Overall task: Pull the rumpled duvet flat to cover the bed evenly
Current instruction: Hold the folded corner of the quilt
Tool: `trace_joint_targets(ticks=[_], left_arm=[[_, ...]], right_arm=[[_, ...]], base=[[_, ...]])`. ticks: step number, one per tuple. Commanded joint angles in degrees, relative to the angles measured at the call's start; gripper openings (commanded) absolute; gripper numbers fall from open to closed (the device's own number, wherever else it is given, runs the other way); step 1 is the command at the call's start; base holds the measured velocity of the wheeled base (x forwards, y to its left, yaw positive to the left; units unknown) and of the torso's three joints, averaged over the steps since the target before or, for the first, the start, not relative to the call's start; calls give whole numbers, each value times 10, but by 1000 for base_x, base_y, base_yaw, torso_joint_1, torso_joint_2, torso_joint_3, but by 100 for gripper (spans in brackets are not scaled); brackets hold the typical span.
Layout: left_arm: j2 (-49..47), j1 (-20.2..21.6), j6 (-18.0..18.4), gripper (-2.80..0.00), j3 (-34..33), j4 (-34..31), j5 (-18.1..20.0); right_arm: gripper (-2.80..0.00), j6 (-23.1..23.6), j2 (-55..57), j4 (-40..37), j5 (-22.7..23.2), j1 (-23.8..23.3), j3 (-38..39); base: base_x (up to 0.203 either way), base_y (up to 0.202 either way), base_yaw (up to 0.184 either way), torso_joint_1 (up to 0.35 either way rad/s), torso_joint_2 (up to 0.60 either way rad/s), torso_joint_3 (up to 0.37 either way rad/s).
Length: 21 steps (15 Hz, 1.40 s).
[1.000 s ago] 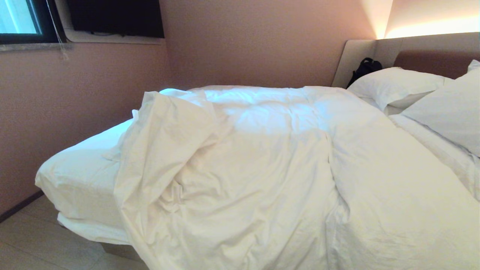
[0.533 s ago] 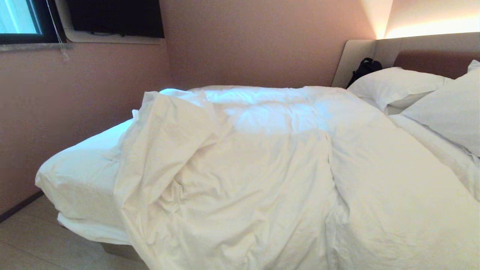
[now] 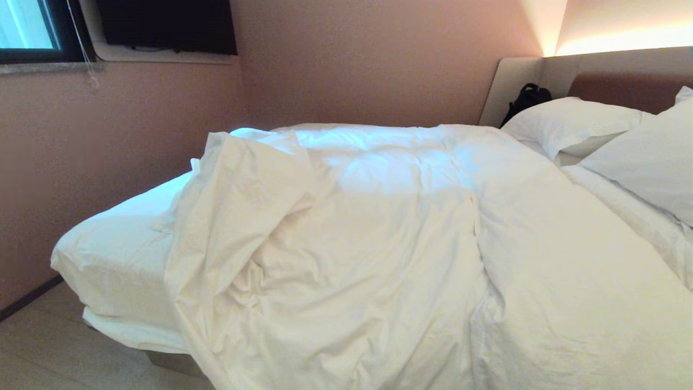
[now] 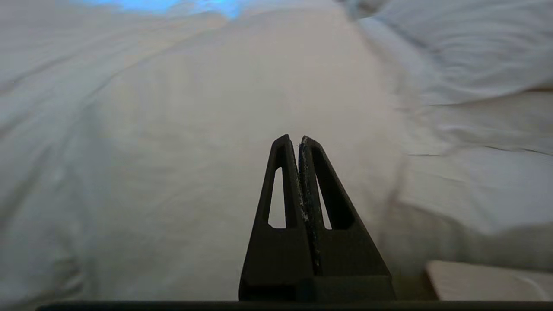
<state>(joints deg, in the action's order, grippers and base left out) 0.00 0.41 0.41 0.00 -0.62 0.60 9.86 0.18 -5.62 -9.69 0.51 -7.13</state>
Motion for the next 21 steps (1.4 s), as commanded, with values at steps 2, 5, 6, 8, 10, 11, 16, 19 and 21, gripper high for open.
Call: trace_joint_targets(ticks=[2,5,6,8,10,11,16,19,21], left_arm=[[0,0,0,-280,0,0,0],[0,0,0,-280,0,0,0],[0,0,0,-280,0,0,0],[0,0,0,-280,0,0,0],[0,0,0,-280,0,0,0],[0,0,0,-280,0,0,0],[0,0,0,-280,0,0,0],[0,0,0,-280,0,0,0],[0,0,0,-280,0,0,0]], right_arm=[[-280,1,-1,1,71,0,22],[-280,-16,-1,-1,90,1,31],[-280,-28,-1,0,93,0,32],[-280,-53,-1,-1,98,0,39],[-280,-68,-2,7,97,0,51],[-280,-76,-2,9,96,0,51],[-280,-86,-2,10,95,0,52],[-280,-93,-2,10,95,0,52],[-280,-94,-2,10,95,0,52]], base=[[0,0,0,0,0,0],[0,0,0,0,0,0],[0,0,0,0,0,0],[0,0,0,0,0,0],[0,0,0,0,0,0],[0,0,0,0,0,0],[0,0,0,0,0,0],[0,0,0,0,0,0],[0,0,0,0,0,0]])
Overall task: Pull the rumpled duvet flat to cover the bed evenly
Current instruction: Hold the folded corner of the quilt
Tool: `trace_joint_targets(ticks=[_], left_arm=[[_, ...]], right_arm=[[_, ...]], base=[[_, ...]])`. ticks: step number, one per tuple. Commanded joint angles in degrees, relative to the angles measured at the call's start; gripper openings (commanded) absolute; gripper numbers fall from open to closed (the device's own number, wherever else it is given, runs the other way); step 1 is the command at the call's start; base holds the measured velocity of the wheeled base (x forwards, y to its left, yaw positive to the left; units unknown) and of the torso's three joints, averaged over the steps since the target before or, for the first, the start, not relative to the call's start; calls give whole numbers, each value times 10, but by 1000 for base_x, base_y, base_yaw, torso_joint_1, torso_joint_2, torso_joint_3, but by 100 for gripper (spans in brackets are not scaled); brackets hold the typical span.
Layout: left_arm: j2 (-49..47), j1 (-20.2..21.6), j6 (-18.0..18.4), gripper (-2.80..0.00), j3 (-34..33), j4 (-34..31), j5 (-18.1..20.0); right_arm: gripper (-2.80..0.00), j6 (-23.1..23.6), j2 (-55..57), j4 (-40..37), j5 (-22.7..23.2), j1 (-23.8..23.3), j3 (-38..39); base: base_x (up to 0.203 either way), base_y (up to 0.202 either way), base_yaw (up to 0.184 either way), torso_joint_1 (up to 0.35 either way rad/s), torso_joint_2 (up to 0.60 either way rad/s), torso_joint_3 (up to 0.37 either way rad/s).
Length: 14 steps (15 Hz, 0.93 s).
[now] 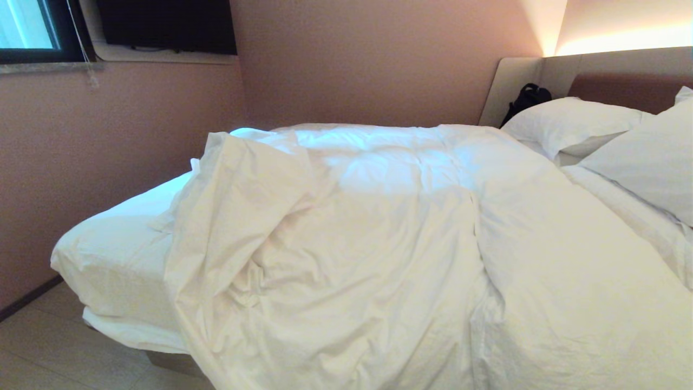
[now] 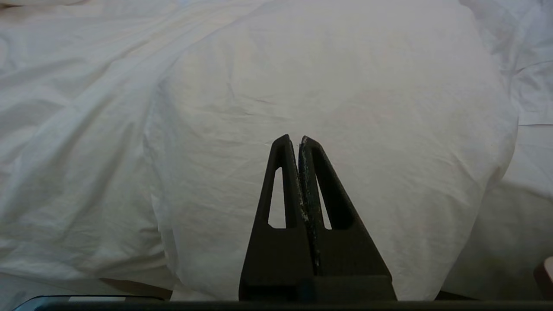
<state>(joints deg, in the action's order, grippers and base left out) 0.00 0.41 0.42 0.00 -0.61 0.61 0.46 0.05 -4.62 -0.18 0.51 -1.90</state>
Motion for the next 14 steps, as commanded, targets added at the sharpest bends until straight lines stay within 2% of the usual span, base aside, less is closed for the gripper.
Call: trace_joint_targets(ticks=[1,14], left_arm=[[0,0,0,-280,0,0,0],[0,0,1,-280,0,0,0]], right_arm=[[-280,0,0,0,0,0,0],[-280,0,0,0,0,0,0]], base=[[0,0,0,0,0,0],[0,0,0,0,0,0]])
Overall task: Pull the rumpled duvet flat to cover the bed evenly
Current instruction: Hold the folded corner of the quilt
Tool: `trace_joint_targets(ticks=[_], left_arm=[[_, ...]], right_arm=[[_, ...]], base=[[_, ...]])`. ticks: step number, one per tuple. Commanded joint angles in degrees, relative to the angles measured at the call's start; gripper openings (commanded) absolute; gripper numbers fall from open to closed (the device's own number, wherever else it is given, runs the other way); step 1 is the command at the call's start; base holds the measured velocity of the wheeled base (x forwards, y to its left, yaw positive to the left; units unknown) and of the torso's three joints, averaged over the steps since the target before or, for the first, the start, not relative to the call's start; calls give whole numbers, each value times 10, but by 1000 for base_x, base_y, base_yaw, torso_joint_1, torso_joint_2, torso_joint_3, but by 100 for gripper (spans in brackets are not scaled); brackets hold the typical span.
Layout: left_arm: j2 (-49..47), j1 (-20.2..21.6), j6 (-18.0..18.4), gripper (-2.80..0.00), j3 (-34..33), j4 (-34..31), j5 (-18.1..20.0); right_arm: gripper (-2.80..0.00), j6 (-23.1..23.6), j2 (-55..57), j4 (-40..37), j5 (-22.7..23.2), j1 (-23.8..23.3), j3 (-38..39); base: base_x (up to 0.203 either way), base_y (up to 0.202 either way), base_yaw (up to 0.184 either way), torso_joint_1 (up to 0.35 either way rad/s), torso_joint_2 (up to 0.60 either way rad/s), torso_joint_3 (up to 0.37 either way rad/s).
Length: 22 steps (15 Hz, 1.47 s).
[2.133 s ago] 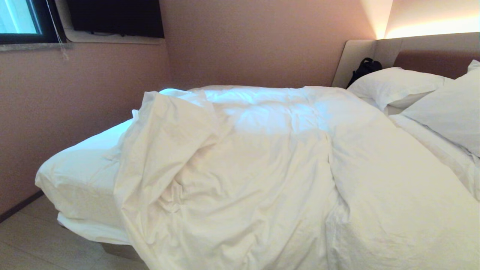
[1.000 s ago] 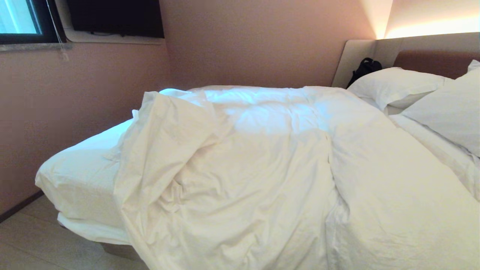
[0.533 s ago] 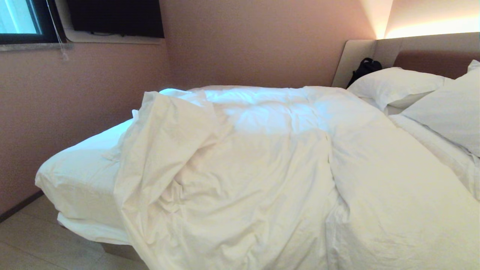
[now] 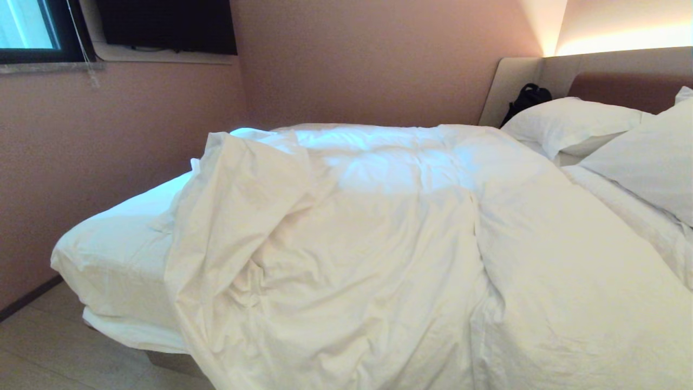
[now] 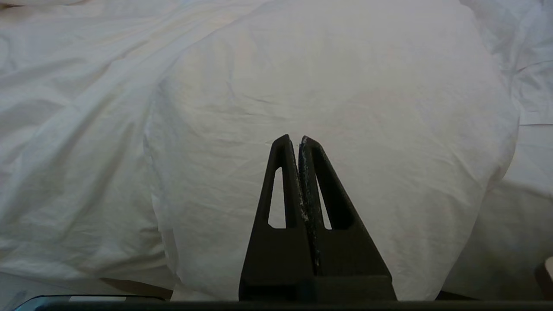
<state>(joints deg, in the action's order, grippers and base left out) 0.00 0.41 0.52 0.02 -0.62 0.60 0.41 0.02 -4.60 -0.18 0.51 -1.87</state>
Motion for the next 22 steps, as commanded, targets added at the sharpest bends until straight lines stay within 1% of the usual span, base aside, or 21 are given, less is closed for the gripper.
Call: trace_joint_targets(ticks=[1,8,9,22], left_arm=[[0,0,0,-280,0,0,0],[0,0,0,-280,0,0,1],[0,0,0,-280,0,0,1],[0,0,-1,-280,0,0,1]], right_arm=[[-280,0,0,-1,0,0,-1],[-280,0,0,0,0,0,0],[-280,0,0,-1,0,0,0],[-280,0,0,0,0,0,0]], base=[[0,0,0,0,0,0],[0,0,0,0,0,0],[1,109,-3,2,2,-2],[0,193,1,2,0,2]])
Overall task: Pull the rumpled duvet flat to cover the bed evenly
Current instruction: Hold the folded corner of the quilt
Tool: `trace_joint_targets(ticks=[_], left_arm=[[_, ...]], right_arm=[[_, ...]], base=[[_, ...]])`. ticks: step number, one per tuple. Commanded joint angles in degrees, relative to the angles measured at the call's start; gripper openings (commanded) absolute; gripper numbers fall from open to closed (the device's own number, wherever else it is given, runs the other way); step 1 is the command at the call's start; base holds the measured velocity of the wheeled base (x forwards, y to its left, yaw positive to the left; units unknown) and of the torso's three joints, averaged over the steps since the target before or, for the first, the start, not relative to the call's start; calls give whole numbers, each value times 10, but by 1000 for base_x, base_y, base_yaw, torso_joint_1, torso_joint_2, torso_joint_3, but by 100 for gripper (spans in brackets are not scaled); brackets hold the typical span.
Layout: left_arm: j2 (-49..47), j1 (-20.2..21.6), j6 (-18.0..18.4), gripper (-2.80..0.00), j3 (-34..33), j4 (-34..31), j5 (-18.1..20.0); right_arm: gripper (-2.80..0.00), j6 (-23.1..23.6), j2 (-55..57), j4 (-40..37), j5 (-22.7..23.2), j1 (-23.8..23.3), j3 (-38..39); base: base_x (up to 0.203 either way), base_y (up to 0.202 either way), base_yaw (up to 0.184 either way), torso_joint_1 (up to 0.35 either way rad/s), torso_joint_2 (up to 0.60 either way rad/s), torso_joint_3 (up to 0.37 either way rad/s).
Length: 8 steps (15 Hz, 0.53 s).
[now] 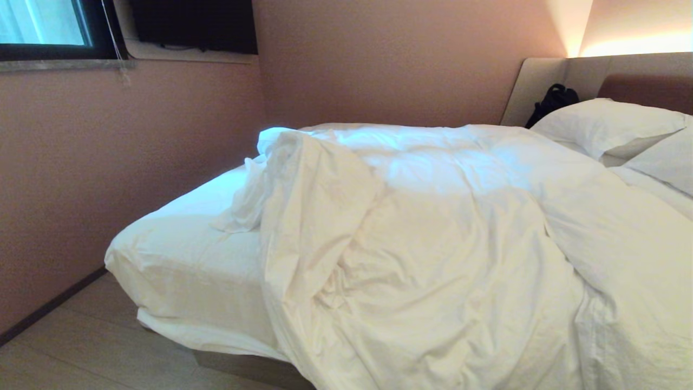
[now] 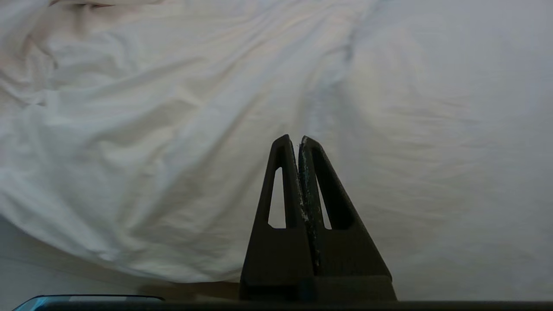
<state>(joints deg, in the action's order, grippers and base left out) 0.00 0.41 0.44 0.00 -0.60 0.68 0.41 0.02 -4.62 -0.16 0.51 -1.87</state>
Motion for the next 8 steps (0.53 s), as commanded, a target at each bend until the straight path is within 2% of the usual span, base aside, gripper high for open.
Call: trace_joint_targets(ticks=[1,8], left_arm=[[0,0,0,-280,0,0,-1],[0,0,0,-280,0,0,0]], right_arm=[[-280,0,0,0,0,0,-1],[-280,0,0,0,0,0,0]], base=[[0,197,-2,-2,2,6],[0,195,0,2,3,3]])
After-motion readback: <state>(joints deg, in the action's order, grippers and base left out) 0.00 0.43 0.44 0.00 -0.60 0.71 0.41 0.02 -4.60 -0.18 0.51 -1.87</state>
